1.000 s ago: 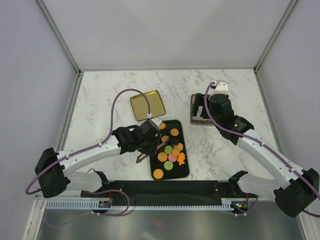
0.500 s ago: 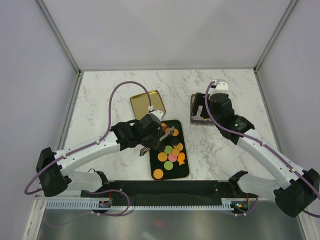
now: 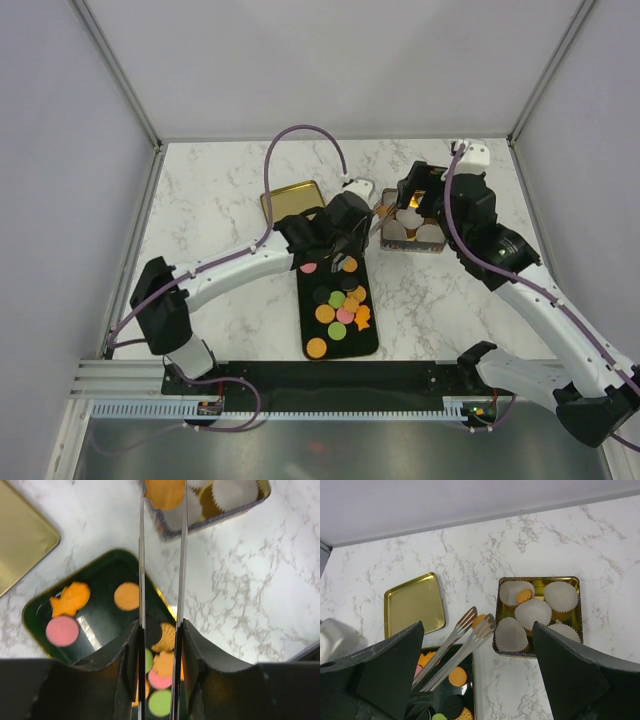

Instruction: Pack the cookies

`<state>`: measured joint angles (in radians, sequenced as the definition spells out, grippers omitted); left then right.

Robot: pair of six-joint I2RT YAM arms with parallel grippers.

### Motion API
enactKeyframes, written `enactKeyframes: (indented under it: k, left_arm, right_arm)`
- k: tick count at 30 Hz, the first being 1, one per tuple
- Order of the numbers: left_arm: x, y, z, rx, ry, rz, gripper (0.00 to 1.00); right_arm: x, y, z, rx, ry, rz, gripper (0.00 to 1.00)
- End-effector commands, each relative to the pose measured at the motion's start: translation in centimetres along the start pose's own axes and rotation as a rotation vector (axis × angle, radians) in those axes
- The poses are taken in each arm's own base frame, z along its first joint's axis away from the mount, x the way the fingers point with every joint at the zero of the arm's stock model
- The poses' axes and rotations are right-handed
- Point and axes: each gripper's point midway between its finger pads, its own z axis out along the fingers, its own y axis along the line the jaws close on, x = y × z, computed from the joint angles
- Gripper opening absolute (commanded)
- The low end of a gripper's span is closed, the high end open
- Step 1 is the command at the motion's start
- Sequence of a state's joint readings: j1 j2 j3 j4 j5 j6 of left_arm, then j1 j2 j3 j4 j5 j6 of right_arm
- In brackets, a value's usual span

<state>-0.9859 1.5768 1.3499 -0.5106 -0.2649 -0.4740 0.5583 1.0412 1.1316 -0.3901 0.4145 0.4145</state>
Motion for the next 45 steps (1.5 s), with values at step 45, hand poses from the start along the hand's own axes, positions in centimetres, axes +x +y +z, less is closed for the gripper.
enactKeyframes:
  k: [45]
  left_arm:
    - [-6.9, -7.8, 17.8, 0.142, -0.193, 0.047, 0.47]
  right_arm:
    - [-5.3, -3.3, -5.6, 0.104, -0.133, 0.032, 0.98]
